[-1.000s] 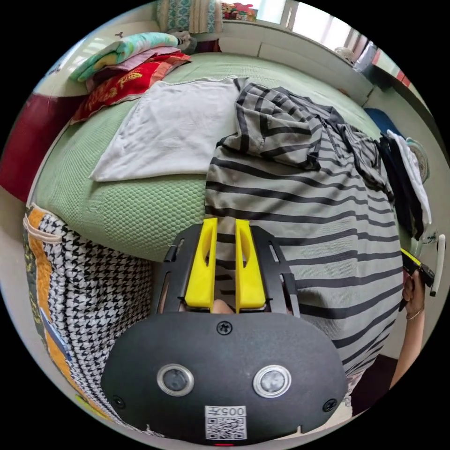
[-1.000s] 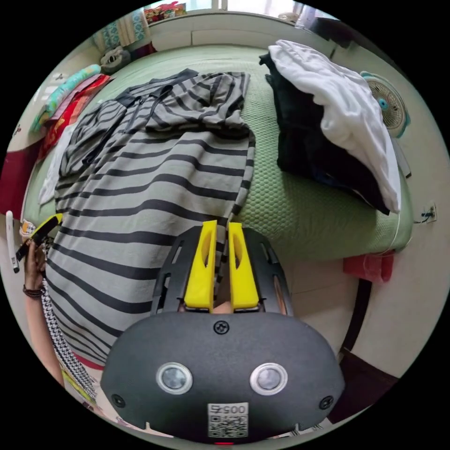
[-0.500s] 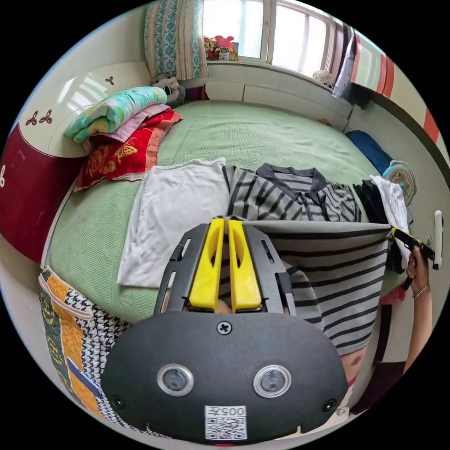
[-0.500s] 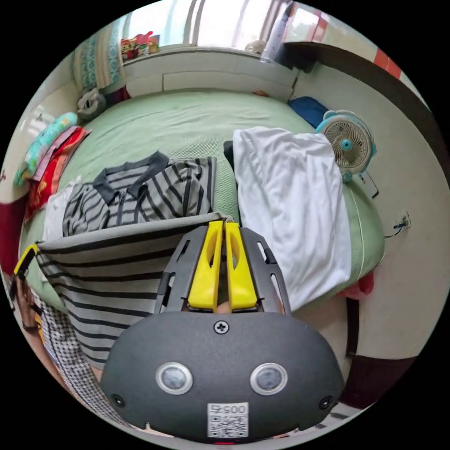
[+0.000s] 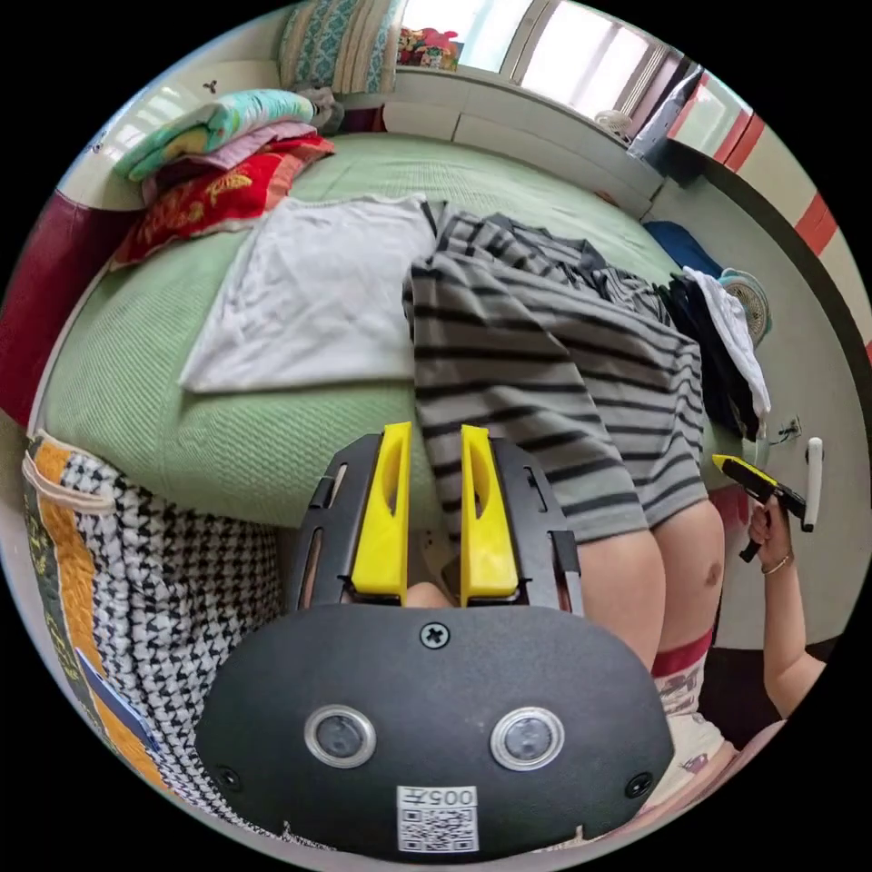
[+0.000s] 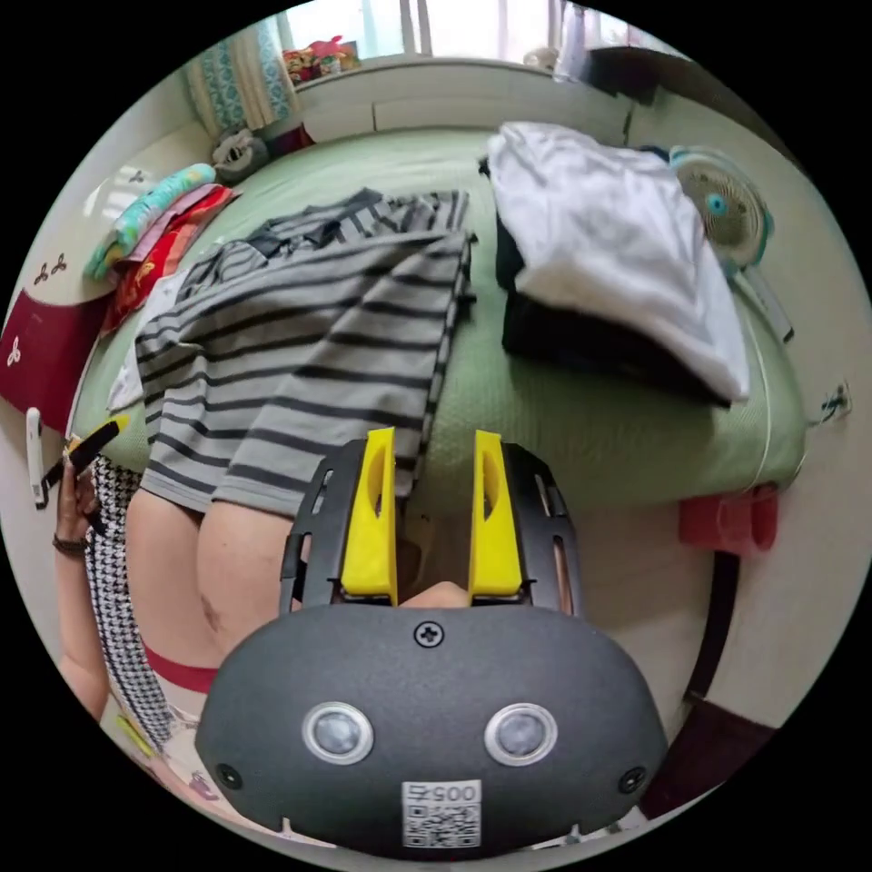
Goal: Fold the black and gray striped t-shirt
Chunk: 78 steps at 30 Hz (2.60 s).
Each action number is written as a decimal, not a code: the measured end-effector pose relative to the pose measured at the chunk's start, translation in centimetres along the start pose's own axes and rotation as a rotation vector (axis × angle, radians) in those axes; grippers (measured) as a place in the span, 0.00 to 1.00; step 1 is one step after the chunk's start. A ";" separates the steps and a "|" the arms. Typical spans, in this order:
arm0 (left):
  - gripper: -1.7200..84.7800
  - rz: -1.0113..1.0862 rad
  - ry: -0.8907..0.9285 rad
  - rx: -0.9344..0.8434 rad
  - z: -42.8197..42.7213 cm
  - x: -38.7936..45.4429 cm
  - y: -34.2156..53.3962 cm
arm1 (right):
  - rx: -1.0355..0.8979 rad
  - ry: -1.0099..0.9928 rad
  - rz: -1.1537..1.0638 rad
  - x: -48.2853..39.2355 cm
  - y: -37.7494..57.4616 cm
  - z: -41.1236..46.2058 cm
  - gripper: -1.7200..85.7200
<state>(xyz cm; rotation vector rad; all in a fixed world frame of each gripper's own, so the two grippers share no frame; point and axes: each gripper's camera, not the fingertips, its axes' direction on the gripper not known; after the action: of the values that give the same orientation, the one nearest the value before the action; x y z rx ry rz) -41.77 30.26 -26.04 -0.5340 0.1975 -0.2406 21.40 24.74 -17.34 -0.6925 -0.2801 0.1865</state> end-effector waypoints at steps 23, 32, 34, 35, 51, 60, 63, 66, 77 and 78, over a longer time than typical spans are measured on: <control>0.15 -0.014 -0.025 -0.106 -1.7 3.4 5.7 | 0.118 0.081 0.153 2.0 4.2 -6.6 0.00; 0.15 -0.042 -0.075 -0.135 -3.0 5.0 7.0 | 0.064 0.110 0.162 2.5 7.0 -6.8 0.00; 0.15 -0.030 -0.098 -0.144 -4.1 5.6 7.5 | 0.059 0.114 0.161 2.6 7.6 -7.1 0.00; 0.14 -0.028 -0.104 -0.146 -4.3 5.7 7.7 | 0.061 0.114 0.160 2.6 8.1 -7.4 0.00; 0.02 0.037 -0.140 0.057 -22.2 9.1 13.8 | 0.183 0.019 0.111 4.3 15.4 -17.9 0.00; 0.02 0.054 -0.079 0.253 -39.2 10.6 20.9 | 0.313 0.042 0.059 3.7 22.6 -30.6 0.00; 0.02 0.047 -0.068 0.263 -42.5 11.0 23.4 | 0.315 0.071 0.063 3.8 25.6 -33.7 0.00; 0.02 0.031 -0.041 0.257 -44.7 11.0 25.3 | 0.286 0.044 0.054 4.0 28.0 -35.5 0.00; 0.02 0.000 -0.035 0.382 -53.9 10.0 28.6 | 0.320 -0.023 0.030 3.6 32.9 -41.6 0.00; 0.02 -0.013 -0.041 0.380 -54.4 9.7 28.5 | 0.320 -0.031 0.034 3.7 32.9 -41.9 0.00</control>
<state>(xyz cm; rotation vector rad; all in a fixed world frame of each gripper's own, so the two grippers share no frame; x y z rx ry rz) -40.96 25.36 -88.00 -0.1634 0.1042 -0.2717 35.55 25.34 -68.88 -0.3773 -0.2609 0.2681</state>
